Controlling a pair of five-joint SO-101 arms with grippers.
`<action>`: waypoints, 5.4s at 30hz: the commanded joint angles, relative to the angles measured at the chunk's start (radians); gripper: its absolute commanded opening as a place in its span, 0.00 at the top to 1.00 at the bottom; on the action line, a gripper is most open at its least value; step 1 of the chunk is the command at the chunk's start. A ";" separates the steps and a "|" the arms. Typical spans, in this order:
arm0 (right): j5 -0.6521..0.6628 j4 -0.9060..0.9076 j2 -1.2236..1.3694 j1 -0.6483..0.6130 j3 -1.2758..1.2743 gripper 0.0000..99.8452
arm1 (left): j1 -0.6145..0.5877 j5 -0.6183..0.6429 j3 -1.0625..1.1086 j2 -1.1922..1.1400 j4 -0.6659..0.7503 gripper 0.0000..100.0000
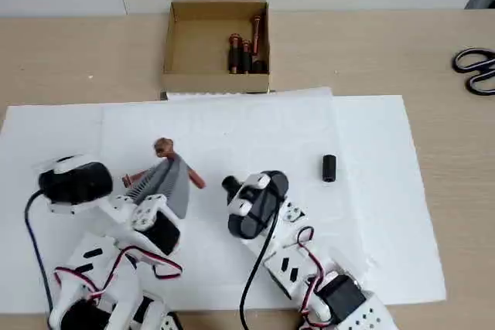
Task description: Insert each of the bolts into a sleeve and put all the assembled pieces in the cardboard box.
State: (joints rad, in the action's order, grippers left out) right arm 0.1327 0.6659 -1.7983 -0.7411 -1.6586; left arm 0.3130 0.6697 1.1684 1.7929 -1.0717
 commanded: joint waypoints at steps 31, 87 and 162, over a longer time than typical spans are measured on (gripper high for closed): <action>0.041 -0.030 -0.016 -0.071 0.077 1.00 | 0.023 -0.002 0.176 0.006 0.127 0.99; 0.103 -0.101 -0.016 -0.065 0.176 1.00 | -0.054 -0.287 0.314 0.008 -0.003 0.99; -0.321 -0.099 0.779 0.407 0.890 1.00 | -0.080 -0.377 0.435 0.009 -0.069 0.90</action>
State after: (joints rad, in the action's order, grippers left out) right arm -0.1419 0.6045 -1.1722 -0.3775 -0.9498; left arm 0.2409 0.2984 1.6057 1.7929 -1.1730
